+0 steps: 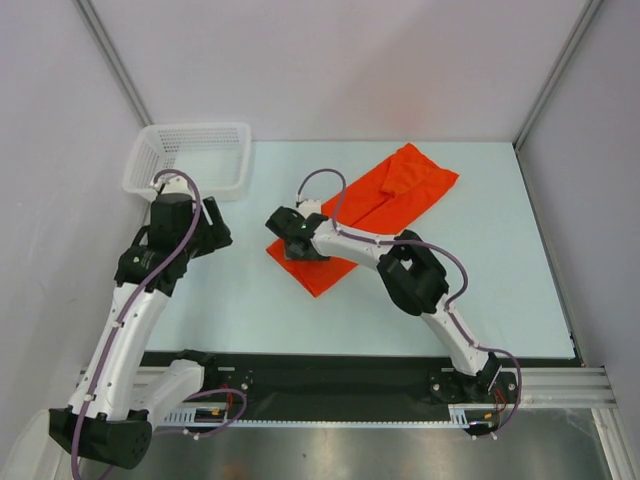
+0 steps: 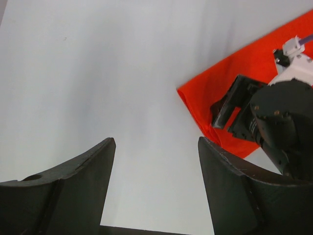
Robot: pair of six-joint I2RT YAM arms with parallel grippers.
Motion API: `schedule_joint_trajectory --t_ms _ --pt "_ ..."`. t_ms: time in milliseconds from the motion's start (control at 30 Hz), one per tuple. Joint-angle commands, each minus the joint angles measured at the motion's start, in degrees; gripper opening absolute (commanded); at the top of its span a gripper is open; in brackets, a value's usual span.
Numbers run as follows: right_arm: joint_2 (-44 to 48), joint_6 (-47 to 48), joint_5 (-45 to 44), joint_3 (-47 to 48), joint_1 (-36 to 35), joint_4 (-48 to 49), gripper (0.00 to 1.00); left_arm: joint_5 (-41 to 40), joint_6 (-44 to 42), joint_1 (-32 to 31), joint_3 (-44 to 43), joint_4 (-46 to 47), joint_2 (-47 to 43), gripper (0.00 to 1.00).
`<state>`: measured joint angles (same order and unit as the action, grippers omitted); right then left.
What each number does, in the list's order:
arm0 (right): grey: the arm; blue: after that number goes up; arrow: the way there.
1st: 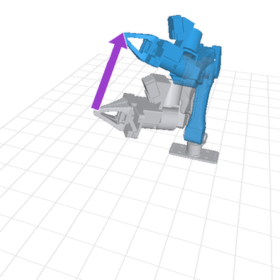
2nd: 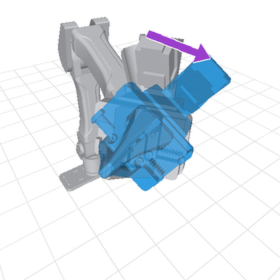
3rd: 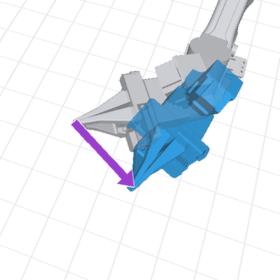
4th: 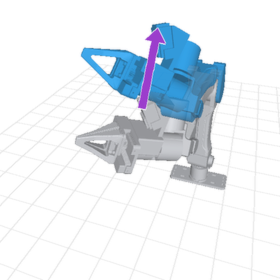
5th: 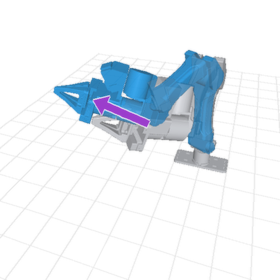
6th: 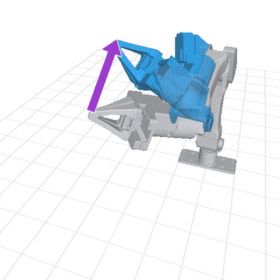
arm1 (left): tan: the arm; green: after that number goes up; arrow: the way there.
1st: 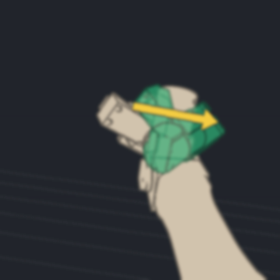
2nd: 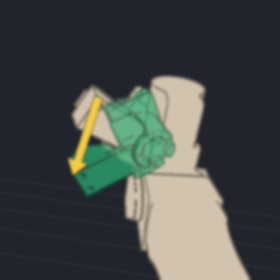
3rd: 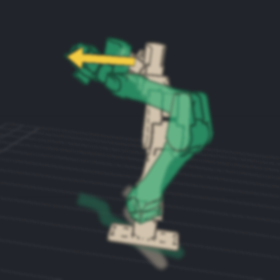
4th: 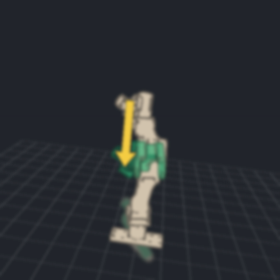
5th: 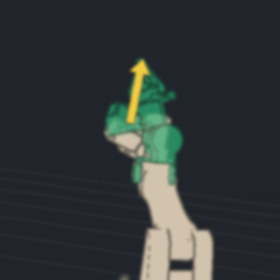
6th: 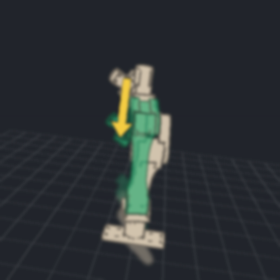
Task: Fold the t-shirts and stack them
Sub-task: Fold the tshirt
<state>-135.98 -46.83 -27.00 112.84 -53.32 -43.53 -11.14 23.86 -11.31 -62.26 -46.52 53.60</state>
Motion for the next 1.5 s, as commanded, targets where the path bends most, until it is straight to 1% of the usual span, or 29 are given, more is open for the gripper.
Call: schedule_joint_trajectory --t_ms 0,33,67,133,167,233,267,300,400,500,567,600,667,700,800,833,867,933,967,1000,1067,1100,1167,1200,1233,1333,1367,1400,1467 --pt "1.0 1.0 9.4 -10.6 -2.8 -3.7 0.72 1.6 -1.4 1.0 -2.6 -0.3 -1.4 0.75" --pt "3.8 1.3 9.9 -13.0 -2.7 -2.4 0.72 1.8 -1.5 1.1 -2.6 -0.7 -1.5 0.75" --pt "5.4 2.3 10.8 -18.8 -2.8 -1.3 0.72 1.9 -1.4 1.1 -2.7 -0.8 -1.7 0.75" --pt "10.6 3.2 11.9 -24.6 -2.8 1.2 0.72 2.3 -1.4 1.1 -2.3 -1.1 -2.3 0.75" --pt "12.2 5.0 12.9 -30.7 -3.2 1.9 0.71 3.0 -1.4 1.1 -2.3 -1.1 -2.4 0.75" --pt "18.3 6.4 13.4 -37.0 -3.9 3.5 0.72 3.8 -1.4 1.1 -1.6 -1.0 -2.6 0.74" --pt "20.7 6.9 14.7 -40.0 -4.2 4.1 0.72 4.5 -1.4 1.2 -1.3 -0.9 -2.6 0.74" --pt "22.8 7.3 15.1 -46.0 -4.7 4.6 0.72 5.7 -1.3 1.2 -0.9 -0.7 -2.7 0.74" --pt "30.8 8.1 15.7 -55.1 -6.1 4.7 0.72 8.1 -0.9 1.2 0.0 0.4 -2.5 0.73" --pt "39.0 7.6 15.3 -61.6 -7.0 2.8 0.73 10.7 -0.3 1.0 1.4 3.0 -1.8 0.73" --pt "43.1 7.1 15.6 -64.0 -6.9 2.3 0.75 13.2 0.0 0.7 2.2 4.7 -1.2 0.73" --pt "47.2 7.1 15.3 -64.5 -6.9 1.8 0.76 13.3 0.3 -0.6 2.6 5.6 -0.1 0.72" --pt "50.9 8.0 14.2 -63.3 -6.6 0.0 0.81 12.3 0.4 -3.1 2.8 7.8 1.7 0.72" --pt "54.0 8.2 14.1 -62.0 -5.9 -1.3 0.88 11.3 0.7 -6.1 2.0 9.2 3.9 0.73" --pt "58.1 10.1 14.5 -55.1 -1.0 -3.0 0.9 11.3 1.4 -10.9 -0.8 12.1 10.5 0.75" --pt "58.4 10.6 15.6 -50.9 0.8 -3.3 0.94 12.2 1.7 -11.3 -1.5 13.2 12.1 0.76" --pt "58.3 12.3 15.9 -48.8 5.4 -3.6 0.95 13.5 2.0 -11.4 -2.3 14.4 13.9 0.77" --pt "57.2 14.9 18.2 -45.0 10.8 -3.5 0.95 16.3 1.9 -11.5 -5.4 17.9 19.9 0.78" --pt "56.6 17.4 18.7 -42.7 17.3 -2.7 0.95 16.3 1.5 -12.1 -6.7 19.2 22.1 0.78" --pt "56.0 18.7 19.6 -41.8 20.4 0.3 0.95 16.1 0.3 -12.4 -9.6 21.6 24.2 0.79" --pt "53.5 20.6 22.6 -40.7 26.9 5.0 0.94 17.0 -1.0 -12.8 -11.9 25.6 30.1 0.79" --pt "52.5 22.0 23.2 -40.1 32.3 10.4 0.93 17.8 -1.8 -12.9 -14.0 30.0 31.8 0.8" --pt "48.0 22.5 26.4 -38.4 36.9 16.1 0.92 20.3 -1.6 -12.9 -15.8 37.1 37.1 0.86" --pt "46.0 22.0 27.9 -37.7 40.5 20.5 0.91 21.1 -1.4 -12.9 -18.4 38.9 39.4 0.86" --pt "42.0 22.0 30.2 -36.4 42.1 22.3 0.9 22.0 -1.4 -12.9 -20.4 39.9 43.7 0.86" --pt "35.5 22.0 33.7 -30.6 46.5 27.0 0.87 25.1 -0.2 -12.9 -29.0 42.7 51.7 0.85" --pt "31.9 21.8 34.4 -29.4 47.4 27.6 0.86 26.1 0.8 -12.9 -31.3 43.4 57.4 0.83" --pt "30.5 21.4 34.9 -27.9 48.2 29.9 0.84 27.6 1.4 -12.9 -35.8 43.8 60.1 0.82" --pt "27.9 21.6 36.8 -26.8 50.5 32.0 0.82 29.4 2.5 -12.9 -39.7 45.0 65.6 0.79"
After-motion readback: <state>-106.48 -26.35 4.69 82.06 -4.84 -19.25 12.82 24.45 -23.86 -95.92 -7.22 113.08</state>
